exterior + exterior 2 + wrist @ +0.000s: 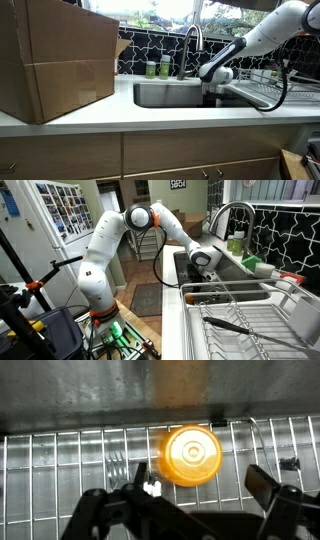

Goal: Remove the orange bowl from the sink

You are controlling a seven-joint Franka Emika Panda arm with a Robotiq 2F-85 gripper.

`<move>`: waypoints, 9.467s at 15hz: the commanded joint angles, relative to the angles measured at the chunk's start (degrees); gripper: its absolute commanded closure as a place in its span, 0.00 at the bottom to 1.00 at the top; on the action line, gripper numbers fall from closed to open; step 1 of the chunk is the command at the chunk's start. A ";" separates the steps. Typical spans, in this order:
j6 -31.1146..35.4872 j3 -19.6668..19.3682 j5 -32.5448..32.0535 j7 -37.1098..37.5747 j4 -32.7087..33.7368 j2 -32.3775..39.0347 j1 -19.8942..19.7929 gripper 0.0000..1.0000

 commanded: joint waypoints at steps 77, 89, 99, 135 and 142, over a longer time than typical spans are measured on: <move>-4.09 0.51 -1.16 -4.59 -3.33 -6.43 -1.77 0.51; 7.61 -2.48 1.48 1.46 -23.56 -34.40 -0.21 0.51; 5.60 -4.33 2.54 6.08 -34.83 -48.11 -1.23 0.51; -1.86 -6.58 2.66 15.41 -32.29 -41.51 -2.21 0.00; -0.70 -6.22 2.58 14.26 -32.55 -42.91 -2.19 0.00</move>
